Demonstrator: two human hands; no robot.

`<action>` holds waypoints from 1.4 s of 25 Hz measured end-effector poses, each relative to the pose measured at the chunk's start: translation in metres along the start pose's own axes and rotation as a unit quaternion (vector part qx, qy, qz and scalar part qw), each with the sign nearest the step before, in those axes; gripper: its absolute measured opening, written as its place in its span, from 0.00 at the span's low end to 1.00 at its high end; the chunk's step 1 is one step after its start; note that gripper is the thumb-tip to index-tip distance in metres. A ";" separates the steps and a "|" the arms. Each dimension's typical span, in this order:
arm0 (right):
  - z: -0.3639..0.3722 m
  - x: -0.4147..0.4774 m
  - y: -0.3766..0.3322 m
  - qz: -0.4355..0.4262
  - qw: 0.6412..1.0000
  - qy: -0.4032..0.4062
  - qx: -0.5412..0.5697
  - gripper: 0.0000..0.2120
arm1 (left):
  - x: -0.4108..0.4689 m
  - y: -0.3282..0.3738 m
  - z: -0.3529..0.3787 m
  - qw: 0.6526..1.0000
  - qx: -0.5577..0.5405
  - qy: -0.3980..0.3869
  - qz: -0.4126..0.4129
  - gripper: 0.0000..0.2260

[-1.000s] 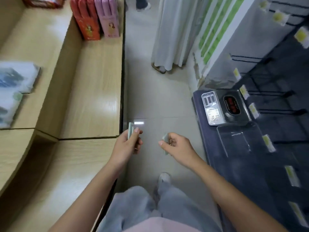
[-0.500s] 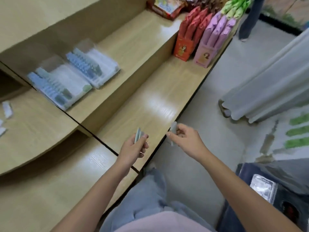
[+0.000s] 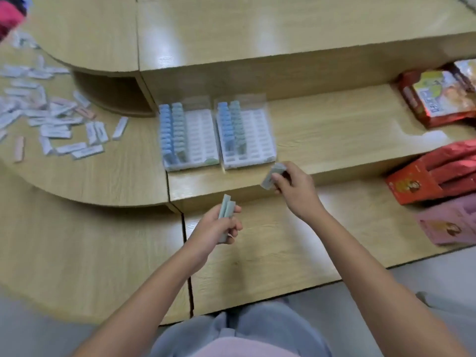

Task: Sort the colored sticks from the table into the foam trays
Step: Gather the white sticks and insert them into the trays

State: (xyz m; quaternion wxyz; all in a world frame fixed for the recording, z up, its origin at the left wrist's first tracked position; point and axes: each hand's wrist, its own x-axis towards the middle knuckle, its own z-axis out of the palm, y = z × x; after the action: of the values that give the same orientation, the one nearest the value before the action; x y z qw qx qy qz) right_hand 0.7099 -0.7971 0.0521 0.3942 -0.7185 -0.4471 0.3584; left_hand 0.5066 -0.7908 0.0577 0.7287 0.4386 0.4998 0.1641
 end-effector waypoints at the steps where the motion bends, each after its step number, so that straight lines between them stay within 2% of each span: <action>1: 0.002 0.024 -0.002 -0.021 1.000 -0.016 -0.011 0.06 | 0.002 0.002 0.003 0.999 -0.033 0.011 0.003 0.12; 6: 0.020 0.097 -0.004 -0.139 0.983 -0.075 -0.091 0.07 | 0.008 0.007 0.014 0.986 -0.157 0.050 0.015 0.12; 11: 0.032 0.114 0.010 -0.203 0.972 -0.076 -0.095 0.07 | 0.016 -0.001 0.006 0.988 -0.124 0.092 0.013 0.14; 15: 0.037 0.114 0.012 -0.266 0.950 -0.085 -0.138 0.08 | 0.020 -0.007 0.008 0.984 -0.130 0.122 0.016 0.12; 19: 0.040 0.114 0.014 -0.266 0.949 -0.076 -0.154 0.08 | 0.024 -0.005 0.014 0.981 -0.144 0.125 0.016 0.11; 22: 0.041 0.115 0.016 -0.260 0.944 -0.104 -0.175 0.09 | 0.027 -0.003 0.014 0.982 -0.143 0.125 0.023 0.09; 24: 0.042 0.114 0.020 -0.274 0.934 -0.105 -0.203 0.09 | 0.027 -0.003 0.012 0.981 -0.145 0.129 0.024 0.08; 27: 0.043 0.115 0.021 -0.301 0.916 -0.067 -0.257 0.07 | 0.028 -0.003 0.007 0.981 -0.141 0.132 0.030 0.07; 31: 0.043 0.116 0.008 -0.268 0.901 -0.078 -0.331 0.06 | 0.034 0.002 0.006 0.979 -0.149 0.130 0.041 0.06; 35: 0.027 0.099 -0.009 -0.254 0.926 -0.074 -0.268 0.13 | 0.042 0.014 0.004 0.981 -0.149 0.101 0.072 0.08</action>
State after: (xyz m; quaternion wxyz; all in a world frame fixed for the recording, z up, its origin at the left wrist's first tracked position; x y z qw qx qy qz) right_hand 0.7177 -0.6963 0.0326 0.2309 -0.6309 -0.7221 0.1651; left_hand 0.5319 -0.7565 0.0451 0.7179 0.3412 0.5076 0.3326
